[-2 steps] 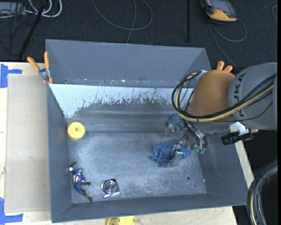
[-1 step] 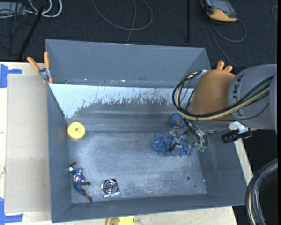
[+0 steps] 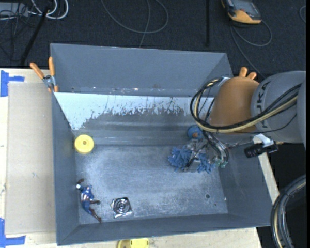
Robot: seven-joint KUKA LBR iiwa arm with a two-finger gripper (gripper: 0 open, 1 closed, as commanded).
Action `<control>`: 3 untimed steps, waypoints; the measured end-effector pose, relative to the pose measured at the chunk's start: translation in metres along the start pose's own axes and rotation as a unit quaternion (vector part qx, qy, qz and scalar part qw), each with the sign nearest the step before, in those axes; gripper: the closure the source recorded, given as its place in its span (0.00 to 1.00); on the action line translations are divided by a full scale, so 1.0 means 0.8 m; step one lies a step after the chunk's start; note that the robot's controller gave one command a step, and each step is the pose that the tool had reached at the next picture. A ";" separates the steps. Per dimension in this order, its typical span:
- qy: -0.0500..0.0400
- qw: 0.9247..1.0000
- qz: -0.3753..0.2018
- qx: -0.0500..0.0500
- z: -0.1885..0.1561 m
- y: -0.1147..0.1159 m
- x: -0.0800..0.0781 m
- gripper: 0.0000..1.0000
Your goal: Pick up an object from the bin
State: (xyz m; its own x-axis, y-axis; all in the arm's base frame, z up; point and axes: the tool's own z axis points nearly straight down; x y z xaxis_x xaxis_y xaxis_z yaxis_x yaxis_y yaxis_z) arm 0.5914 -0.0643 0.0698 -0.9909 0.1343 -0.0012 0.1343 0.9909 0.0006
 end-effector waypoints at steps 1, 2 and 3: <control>0.002 1.000 0.000 0.000 -0.005 0.000 0.002 1.00; 0.005 1.000 0.000 0.000 -0.030 0.000 0.004 1.00; 0.000 1.000 0.000 0.000 -0.050 0.000 0.000 1.00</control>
Offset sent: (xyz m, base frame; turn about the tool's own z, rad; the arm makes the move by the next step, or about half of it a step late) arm -0.0001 0.0000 0.0315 0.0000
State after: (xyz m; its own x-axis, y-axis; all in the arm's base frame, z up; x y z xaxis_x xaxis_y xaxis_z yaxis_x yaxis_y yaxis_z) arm 0.5910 -0.0644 0.1098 -0.9908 0.1351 -0.0014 0.1351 0.9908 0.0006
